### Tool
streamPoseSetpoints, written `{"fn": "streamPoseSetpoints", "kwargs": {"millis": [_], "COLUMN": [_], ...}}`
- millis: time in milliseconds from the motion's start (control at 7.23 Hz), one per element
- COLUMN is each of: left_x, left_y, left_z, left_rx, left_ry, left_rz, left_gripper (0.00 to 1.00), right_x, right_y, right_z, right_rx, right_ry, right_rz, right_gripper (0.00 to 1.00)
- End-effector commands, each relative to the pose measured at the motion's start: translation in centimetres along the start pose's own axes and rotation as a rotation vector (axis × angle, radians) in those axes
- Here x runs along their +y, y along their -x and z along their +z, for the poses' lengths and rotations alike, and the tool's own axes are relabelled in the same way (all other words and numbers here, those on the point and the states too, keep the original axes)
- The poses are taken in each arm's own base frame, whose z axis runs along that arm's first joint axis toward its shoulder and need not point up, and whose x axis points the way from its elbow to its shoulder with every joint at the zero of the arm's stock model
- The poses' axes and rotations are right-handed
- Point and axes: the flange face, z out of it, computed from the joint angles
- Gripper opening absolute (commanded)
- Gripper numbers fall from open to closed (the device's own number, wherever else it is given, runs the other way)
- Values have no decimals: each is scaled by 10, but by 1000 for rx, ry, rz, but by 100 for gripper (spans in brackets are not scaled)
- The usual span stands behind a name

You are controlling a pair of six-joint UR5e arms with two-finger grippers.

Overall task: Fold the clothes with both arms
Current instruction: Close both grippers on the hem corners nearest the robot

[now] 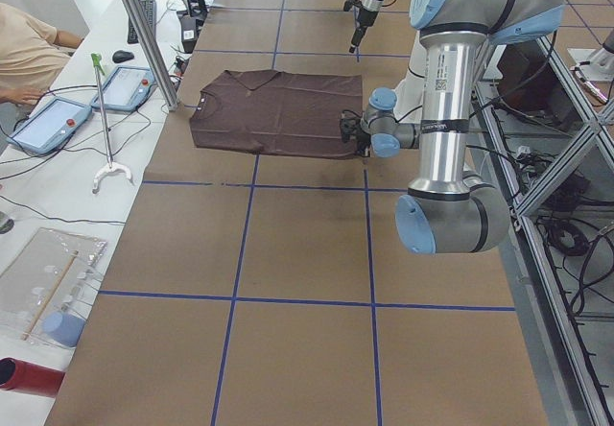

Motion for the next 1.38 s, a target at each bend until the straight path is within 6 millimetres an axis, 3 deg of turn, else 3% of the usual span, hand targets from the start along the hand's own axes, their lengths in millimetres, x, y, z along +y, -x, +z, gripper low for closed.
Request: {"fn": "streamPoseSetpoints", "kwargs": {"millis": [0,277,553,968,1245], "left_x": [0,-2,-2,-1,-1], "left_y": [-10,-18,-20,-23,-23], "left_z": [-8,-24,-28,-34,-34], "left_rx": [26,53,63,75,75], "left_ry": [2,4,4,14,12], "left_rz": [0,-4,-3,-3,-3], "left_gripper": [0,0,0,0,0], "right_x": [18,46,51,56,62], "right_y": [13,27,24,11,9], "right_z": [14,66,70,94,95], "right_rx": [59,91,103,157,162], "right_ry": [-38,-82,-81,-98,-90], "right_rz": [69,53,45,23,16], "right_gripper": [71,71,68,67,66]}}
